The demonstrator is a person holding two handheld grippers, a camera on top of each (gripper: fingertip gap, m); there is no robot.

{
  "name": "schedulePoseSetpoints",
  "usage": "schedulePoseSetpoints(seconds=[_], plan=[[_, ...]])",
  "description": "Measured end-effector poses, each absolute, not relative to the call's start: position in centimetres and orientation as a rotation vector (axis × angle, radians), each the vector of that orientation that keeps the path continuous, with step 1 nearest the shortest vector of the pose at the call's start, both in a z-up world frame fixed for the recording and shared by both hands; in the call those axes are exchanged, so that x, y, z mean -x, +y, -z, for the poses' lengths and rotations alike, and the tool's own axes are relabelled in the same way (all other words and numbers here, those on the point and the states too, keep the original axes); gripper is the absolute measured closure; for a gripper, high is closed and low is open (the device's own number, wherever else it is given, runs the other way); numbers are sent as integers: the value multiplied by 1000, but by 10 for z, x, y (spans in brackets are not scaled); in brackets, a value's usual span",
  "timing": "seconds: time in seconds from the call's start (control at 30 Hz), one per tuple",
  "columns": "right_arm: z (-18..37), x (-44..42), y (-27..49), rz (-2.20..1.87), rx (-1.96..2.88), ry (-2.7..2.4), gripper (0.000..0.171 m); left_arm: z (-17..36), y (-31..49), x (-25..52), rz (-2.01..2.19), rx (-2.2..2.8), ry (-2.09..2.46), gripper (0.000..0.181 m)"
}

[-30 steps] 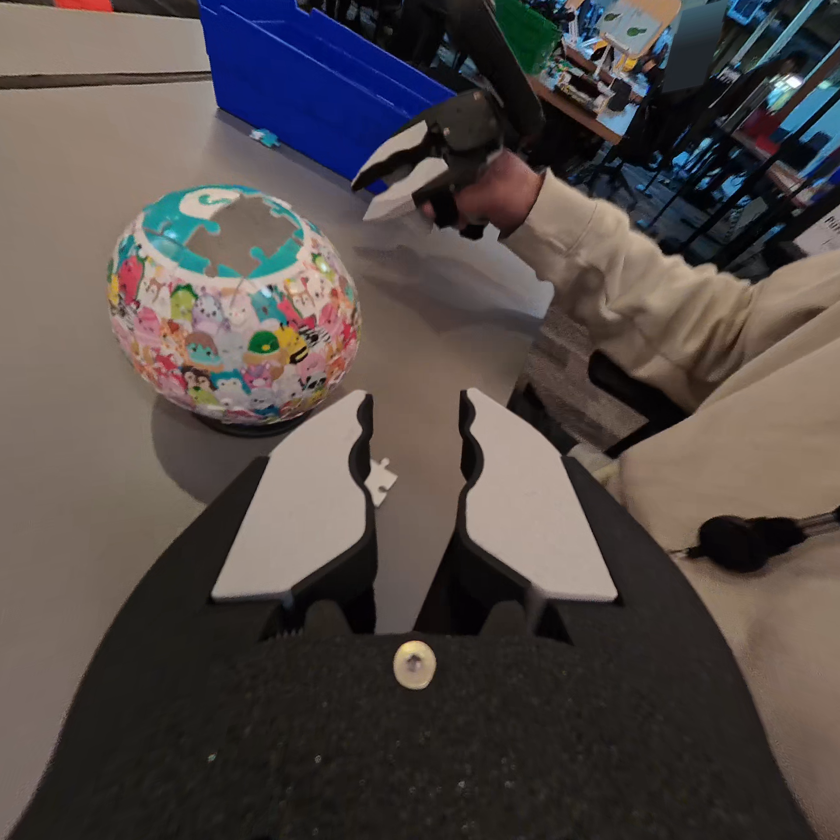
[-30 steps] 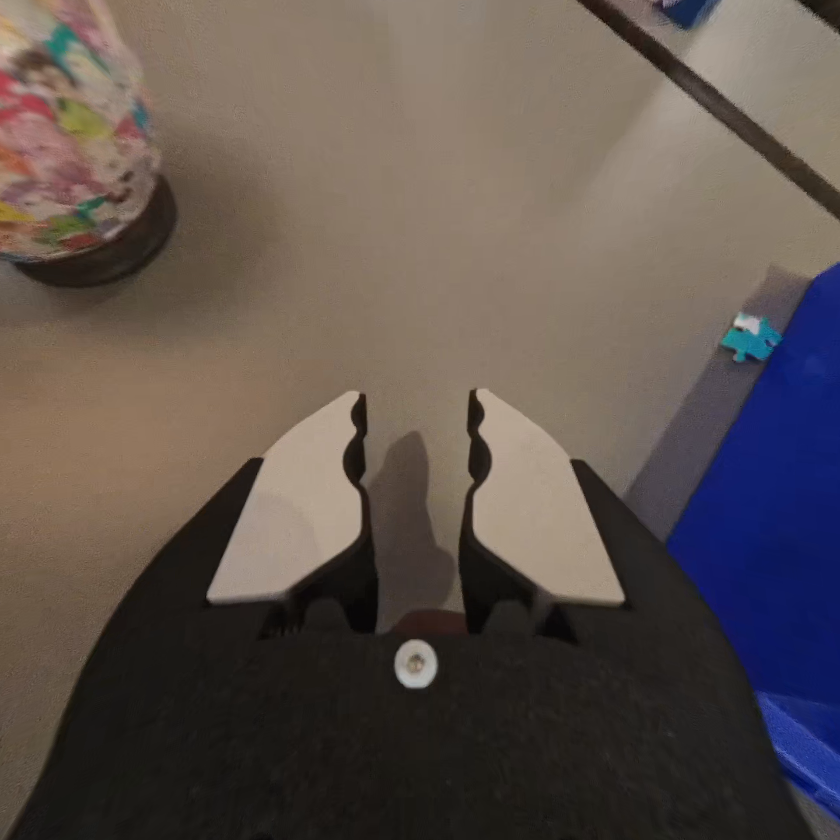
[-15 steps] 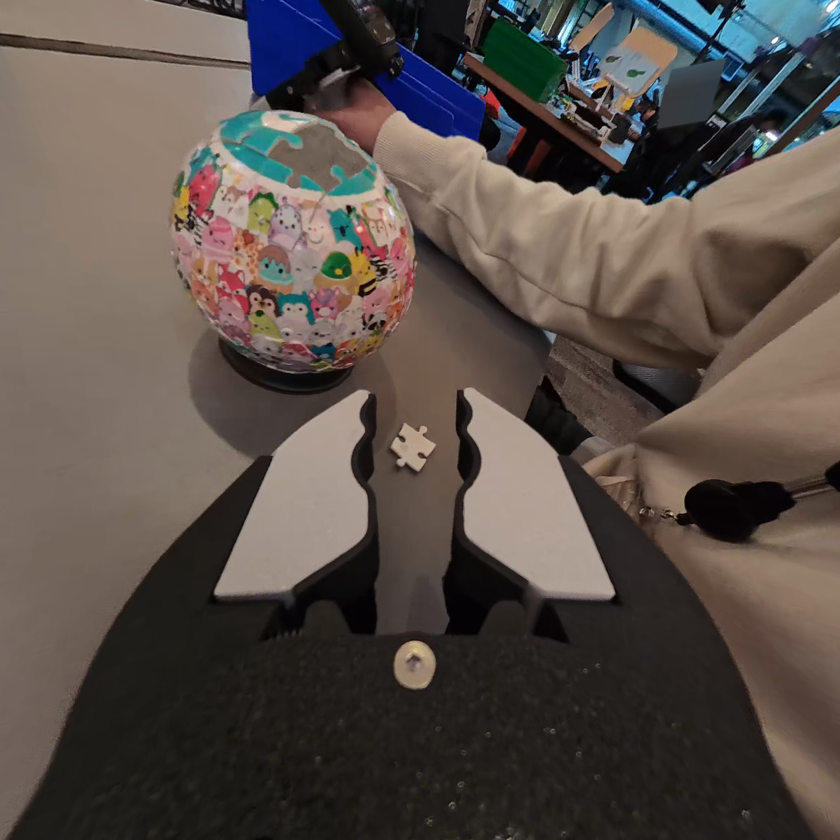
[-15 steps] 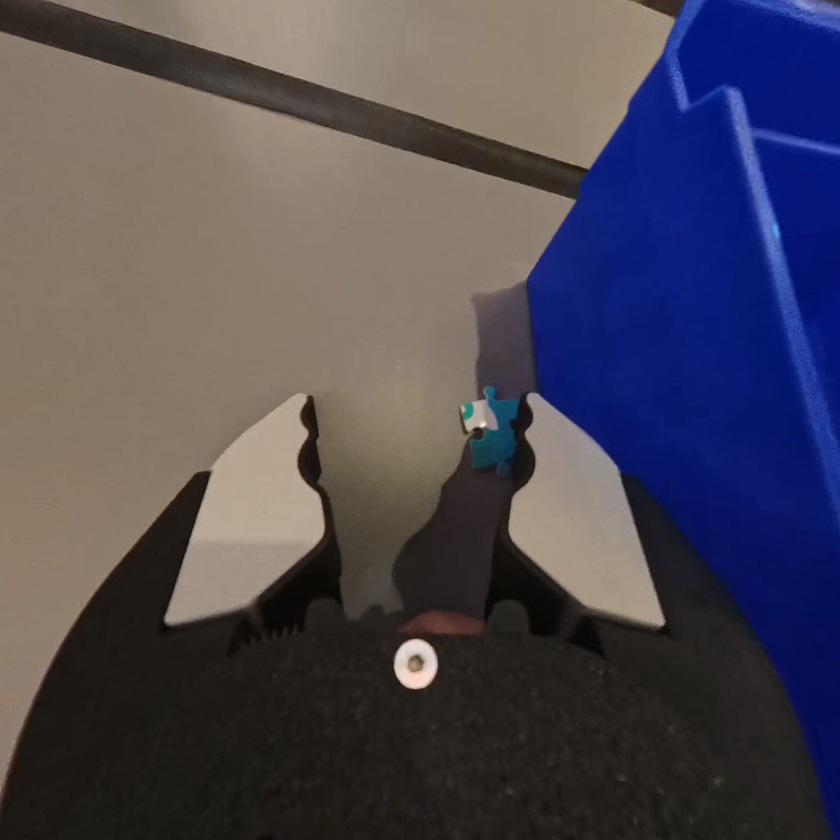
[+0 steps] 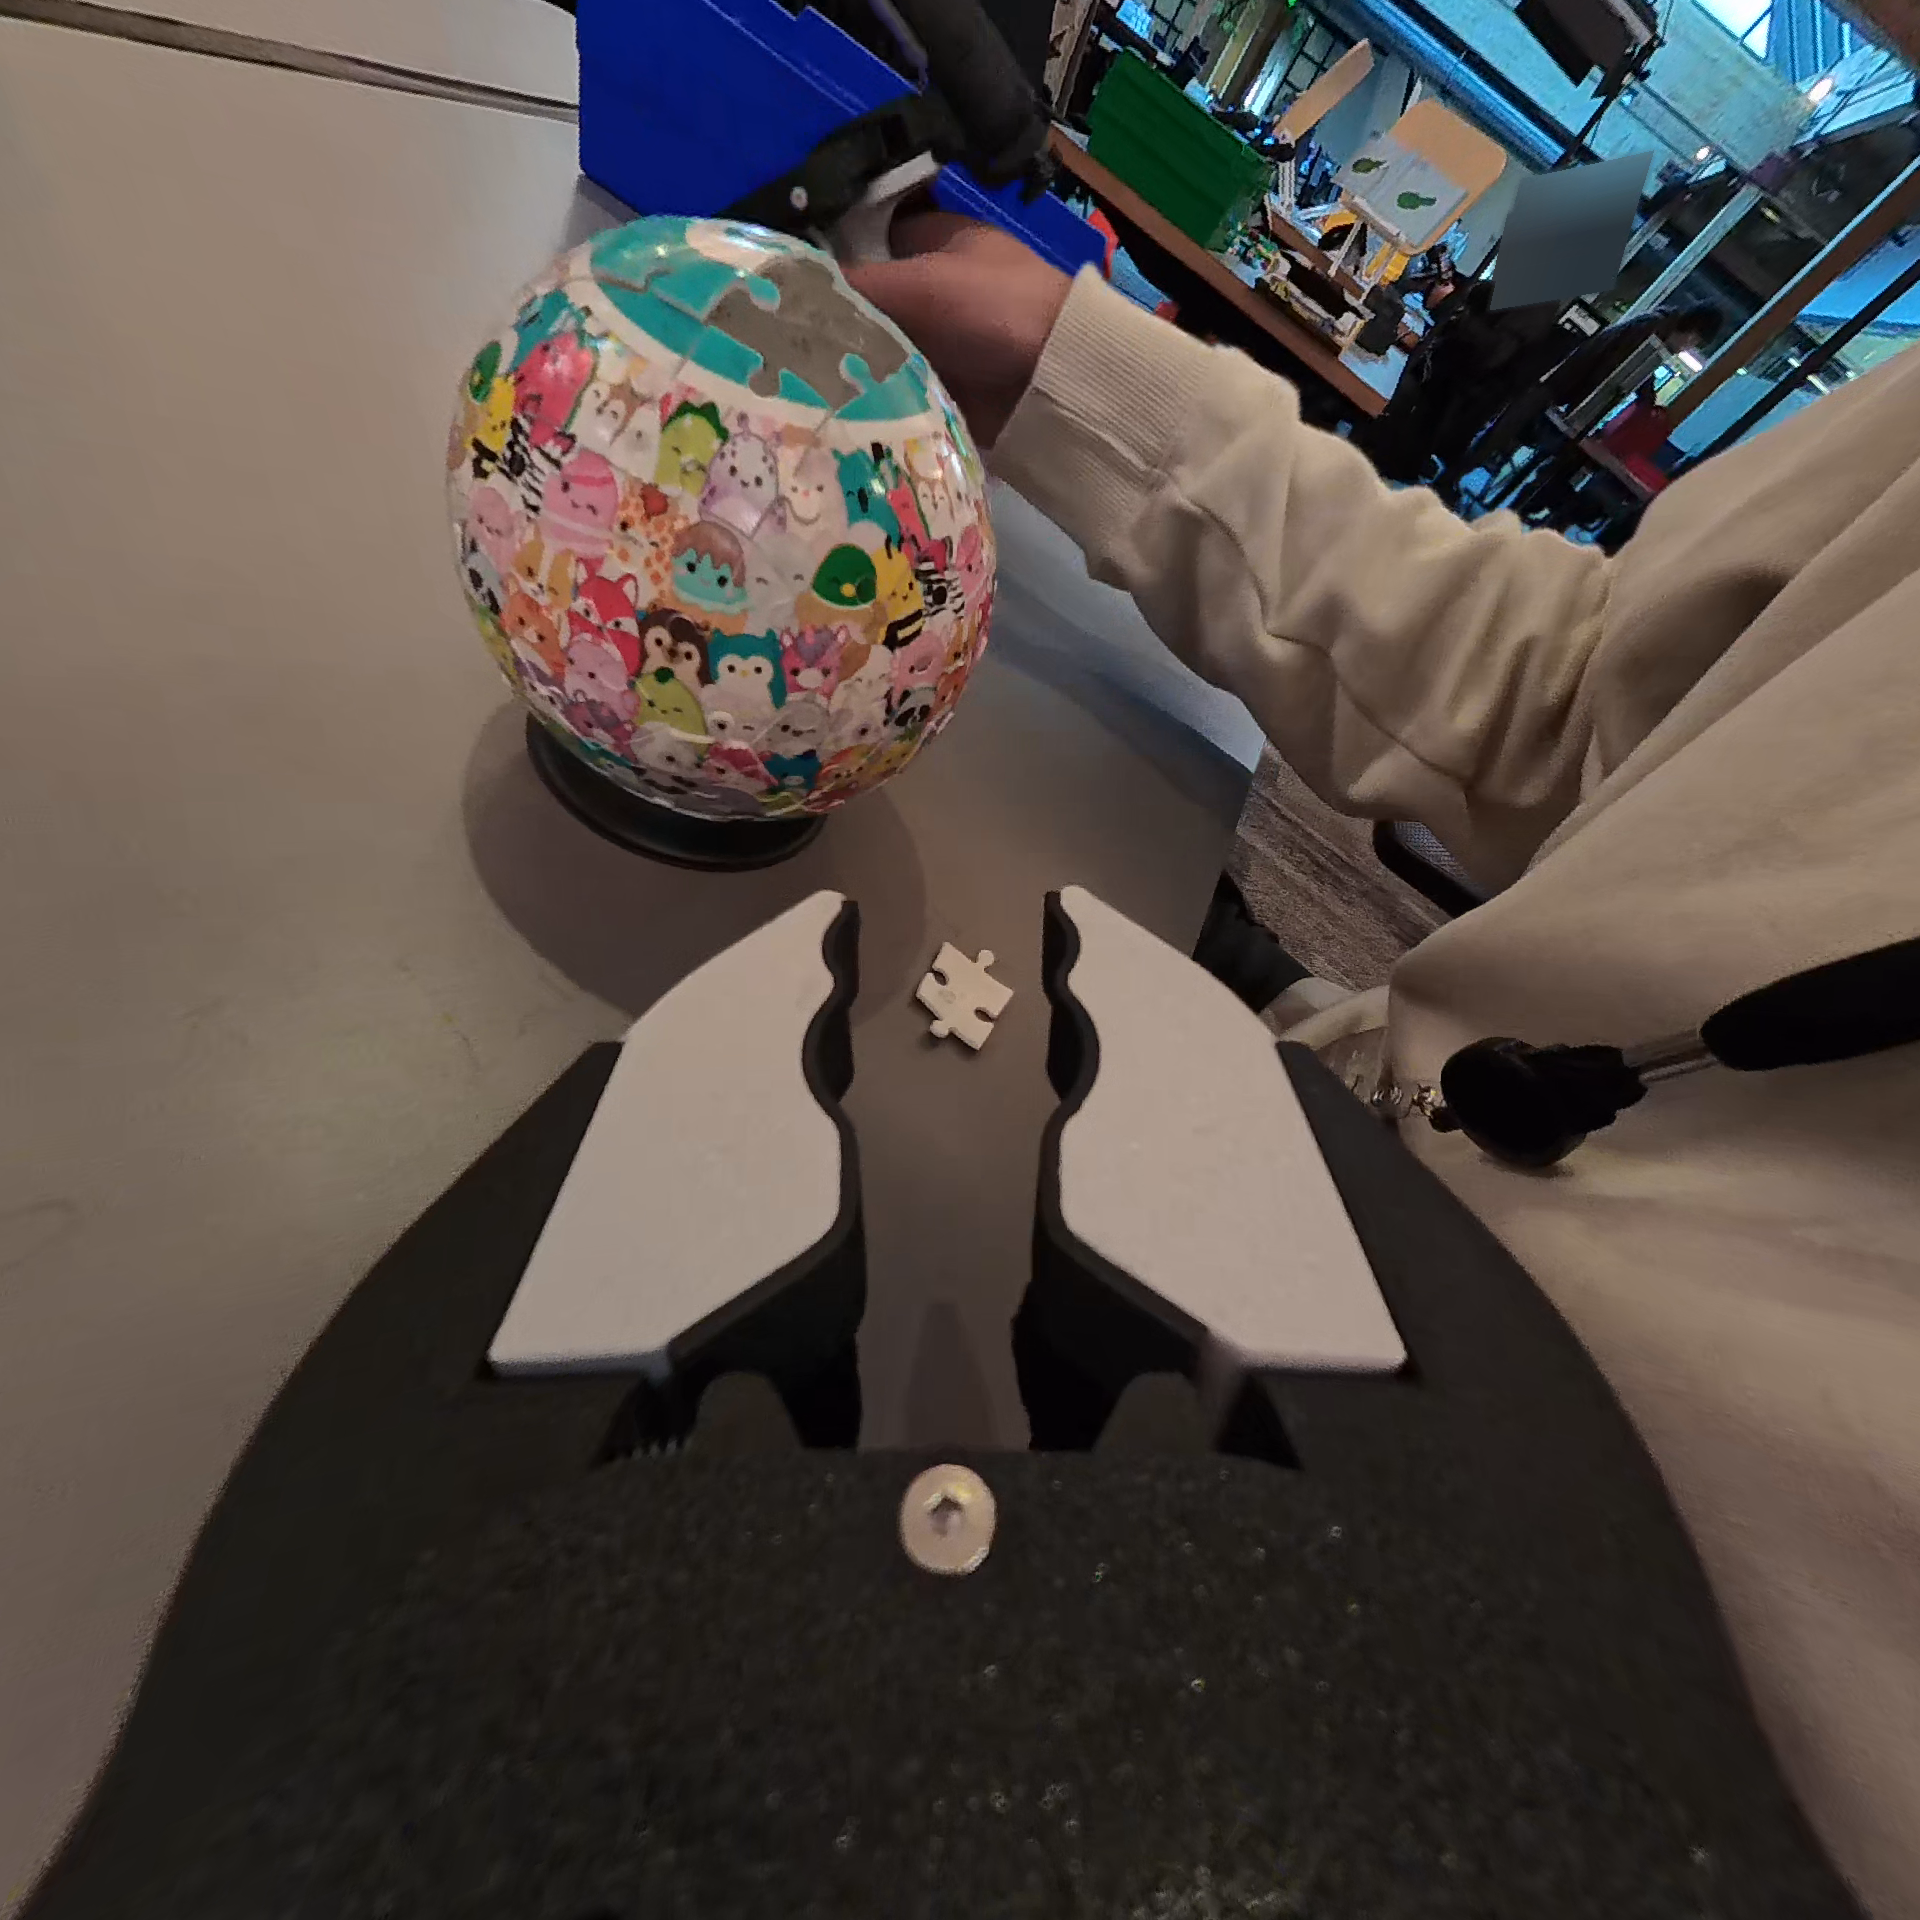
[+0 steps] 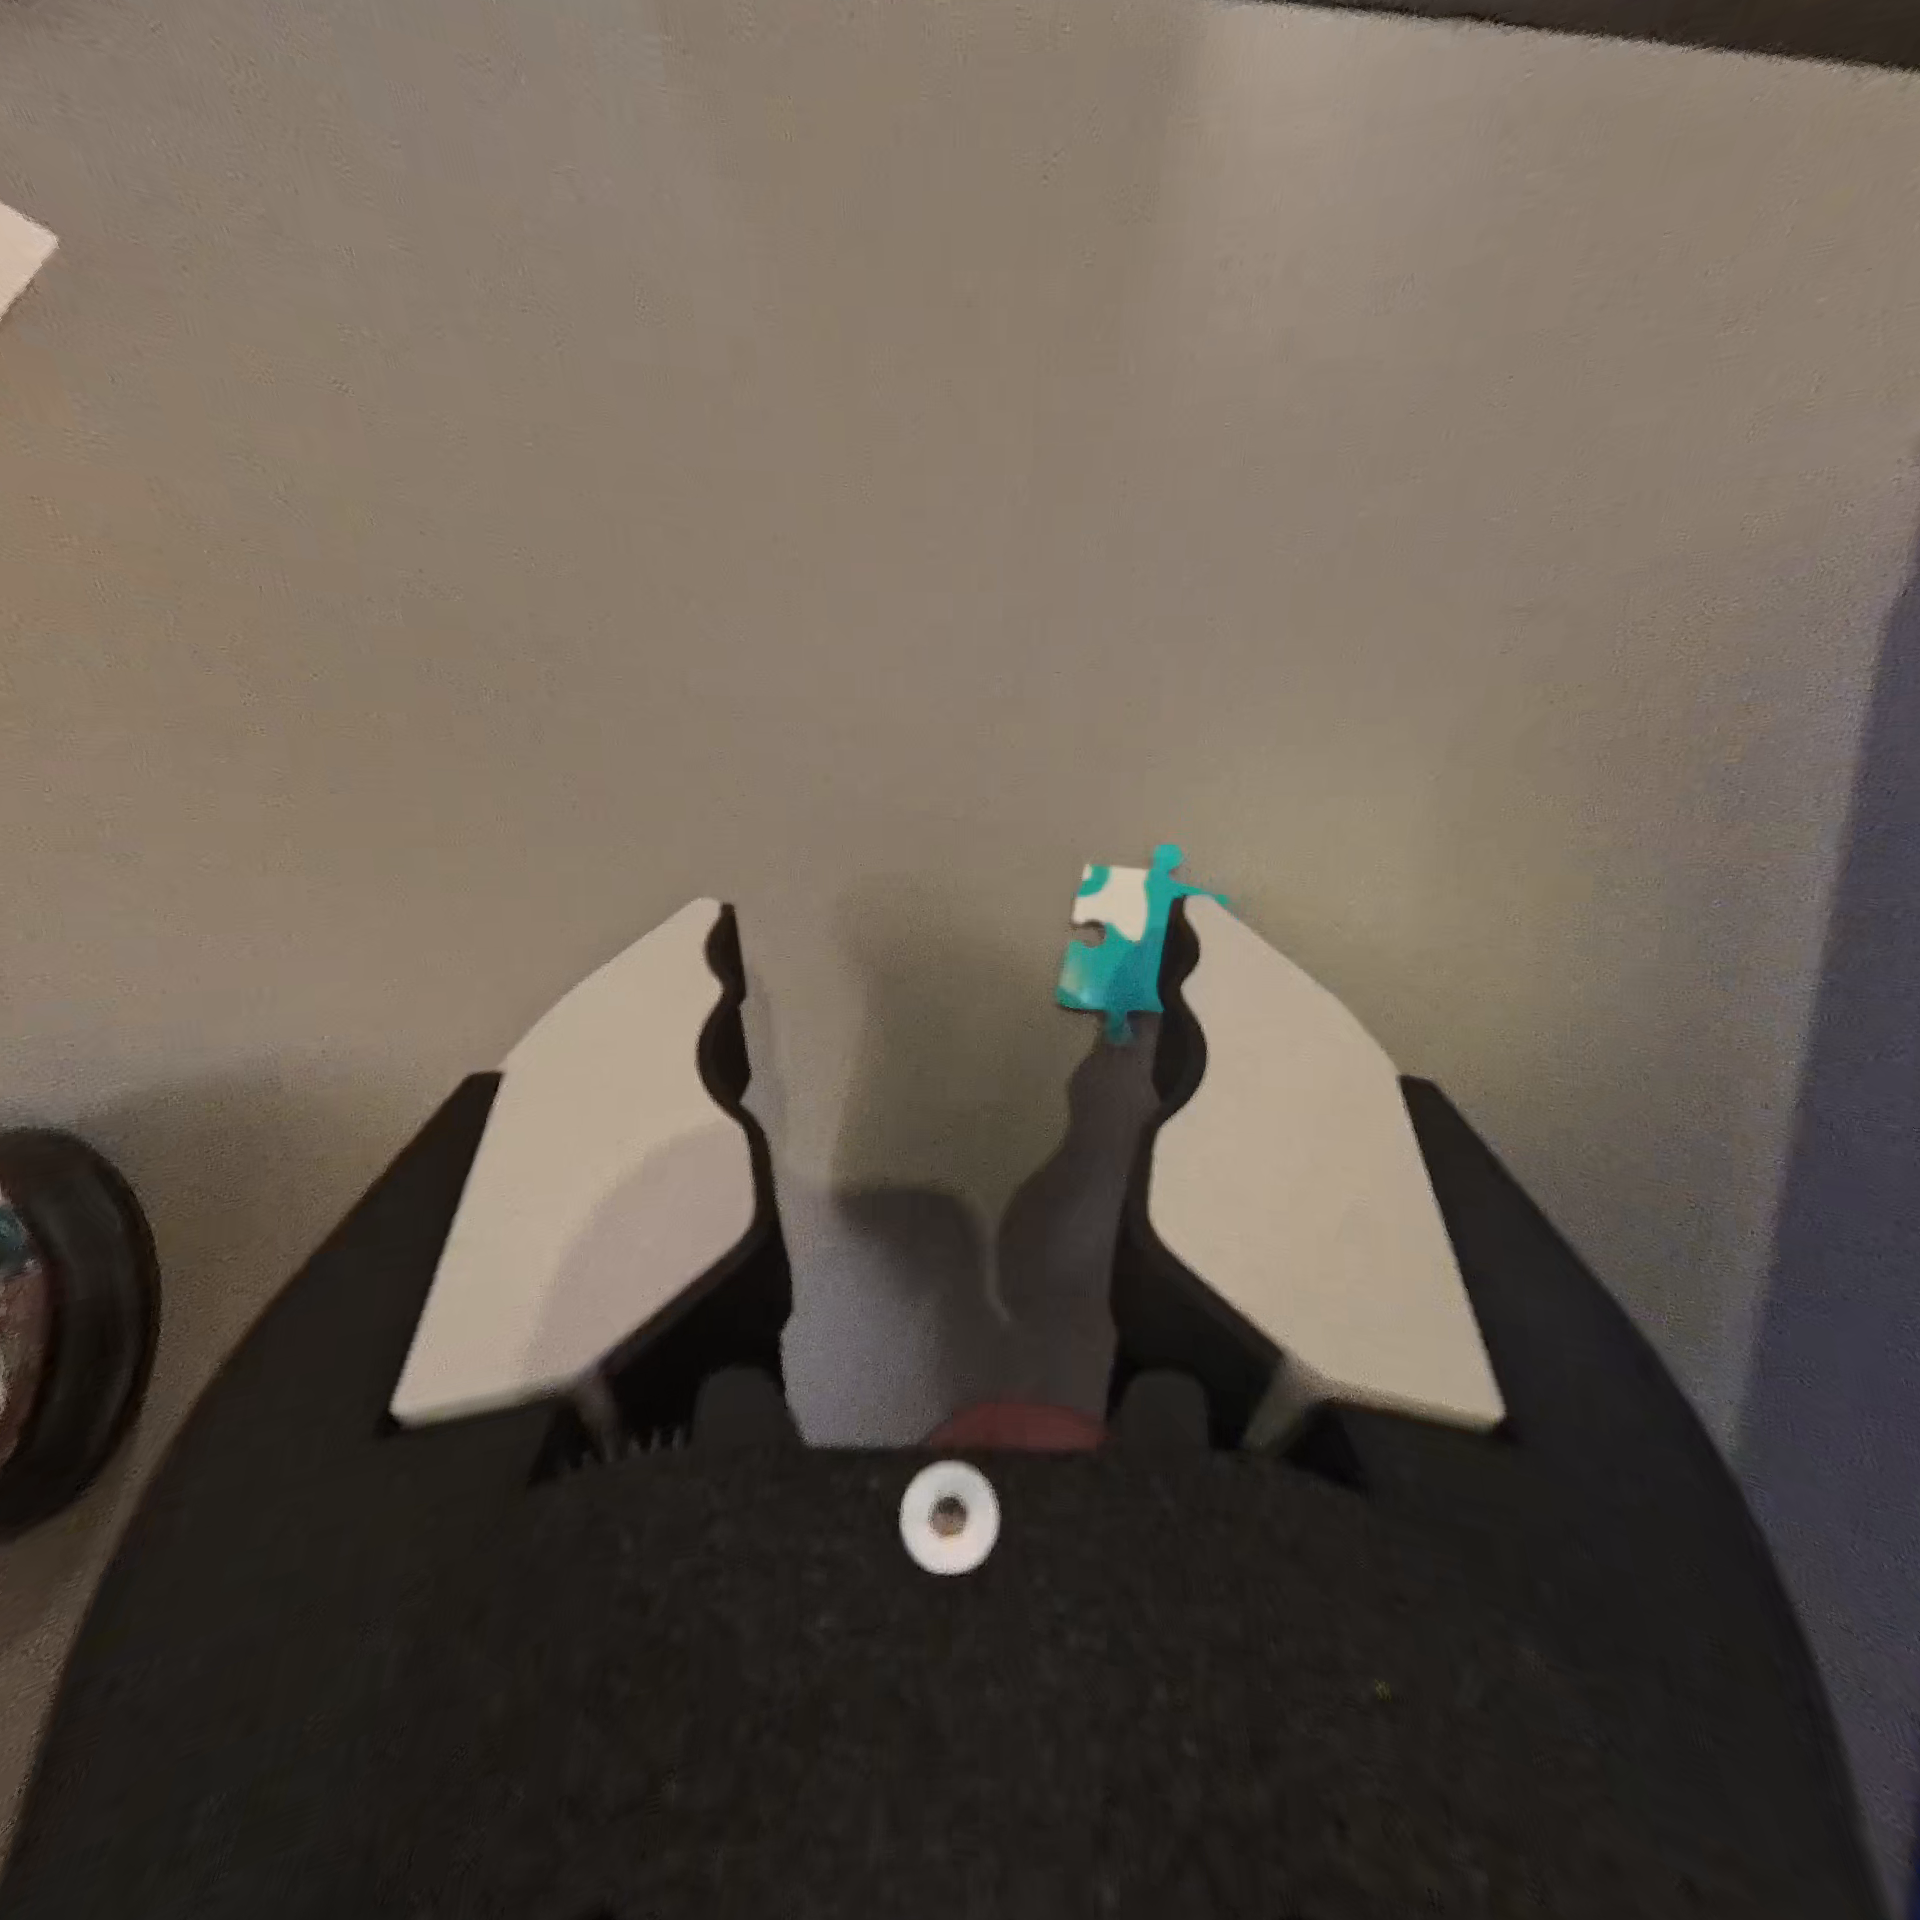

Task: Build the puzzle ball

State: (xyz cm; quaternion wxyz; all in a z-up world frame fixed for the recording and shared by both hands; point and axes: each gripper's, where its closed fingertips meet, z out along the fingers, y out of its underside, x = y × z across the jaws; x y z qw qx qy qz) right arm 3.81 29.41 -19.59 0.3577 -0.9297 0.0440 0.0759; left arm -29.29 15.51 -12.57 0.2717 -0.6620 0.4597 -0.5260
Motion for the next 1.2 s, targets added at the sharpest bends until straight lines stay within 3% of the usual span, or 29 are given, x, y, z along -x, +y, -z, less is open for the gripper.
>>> schedulePoseSetpoints(seconds=[0.07,0.13,0.3,0.37,0.47,0.57,0.67,0.83,0.97,1.07,1.2], plan=[[179,-37,285,-96,2368,-95,112,127,154,293,1411,1786,1242,148],[175,-48,278,74,2362,-263,106,128,154,295,1397,1788,1248,148],[200,-71,291,311,2388,-501,112,122,151,293,1455,1768,1228,148],[208,-79,299,299,2413,-483,136,120,149,293,1478,1765,1221,148],[214,-69,295,53,2502,-334,159,119,148,293,1454,1764,1224,148],[216,-57,289,-66,2490,-265,170,119,147,291,1432,1756,1230,148],[208,-53,281,-18,2462,-290,163,118,143,289,1439,1748,1242,148],[186,-107,304,193,2371,17,111,116,138,288,1448,1737,1248,148],[214,-129,315,159,2447,141,115,113,135,288,1446,1720,1251,148],[217,-120,312,29,2459,213,143,113,135,289,1423,1719,1250,148],[217,-97,300,8,2451,132,144,111,136,289,1451,1719,1231,149]])
